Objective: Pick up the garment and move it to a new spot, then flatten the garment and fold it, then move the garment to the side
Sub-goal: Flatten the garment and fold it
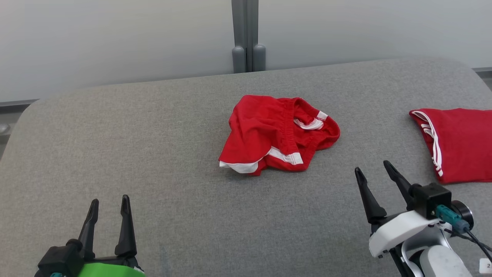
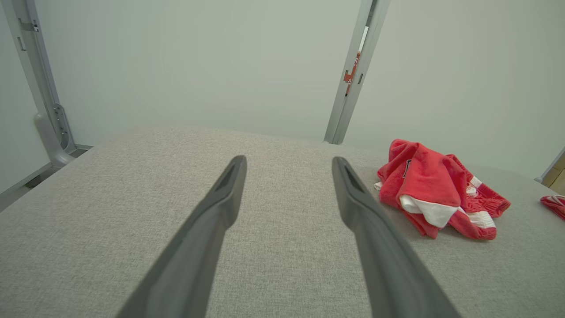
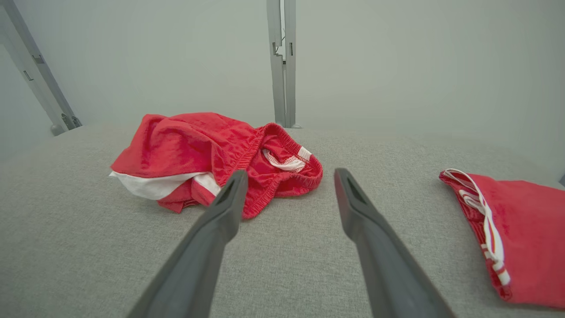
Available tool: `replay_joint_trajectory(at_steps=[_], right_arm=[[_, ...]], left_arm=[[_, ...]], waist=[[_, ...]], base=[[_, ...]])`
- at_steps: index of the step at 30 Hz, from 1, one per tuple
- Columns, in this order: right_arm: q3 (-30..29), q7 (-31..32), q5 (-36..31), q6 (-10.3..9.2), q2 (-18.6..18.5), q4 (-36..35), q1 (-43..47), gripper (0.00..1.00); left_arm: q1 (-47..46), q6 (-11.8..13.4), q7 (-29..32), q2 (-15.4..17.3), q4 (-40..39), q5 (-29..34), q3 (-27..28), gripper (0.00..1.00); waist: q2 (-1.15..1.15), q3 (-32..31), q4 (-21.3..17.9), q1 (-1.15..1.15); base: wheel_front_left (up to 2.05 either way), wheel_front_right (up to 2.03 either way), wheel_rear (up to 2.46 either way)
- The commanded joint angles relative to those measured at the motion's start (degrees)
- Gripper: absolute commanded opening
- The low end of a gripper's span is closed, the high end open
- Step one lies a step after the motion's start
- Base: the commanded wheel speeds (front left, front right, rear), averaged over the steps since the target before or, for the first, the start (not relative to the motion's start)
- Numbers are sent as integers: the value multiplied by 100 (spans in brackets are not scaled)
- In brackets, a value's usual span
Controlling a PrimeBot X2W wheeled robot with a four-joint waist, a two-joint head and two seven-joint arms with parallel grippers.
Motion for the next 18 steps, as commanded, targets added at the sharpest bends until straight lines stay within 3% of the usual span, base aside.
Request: replay_joint_trajectory(at_steps=[1, 7, 14, 18], right_arm=[[42, 54, 36, -7, -61, 12, -188, 100], [479, 717, 568, -8, -171, 581, -1061, 100], [1165, 1365, 1404, -7, -183, 2117, -2223, 100], [1470, 1375, 1811, -7, -163, 2837, -2678, 100]], left_arm=[[-66, -27, -16, -18, -17, 67, 13, 100], [-253, -67, -16, -43, -19, 155, 1, 100], [-500, -120, -16, -70, -17, 189, -81, 100], [-590, -153, -16, -84, -5, 205, -121, 100]], waist=[[0, 61, 50, 0], [0, 286, 187, 0], [0, 561, 519, 0], [0, 710, 719, 0]], base=[[0, 0, 0], [0, 0, 0], [0, 0, 0], [0, 0, 0]])
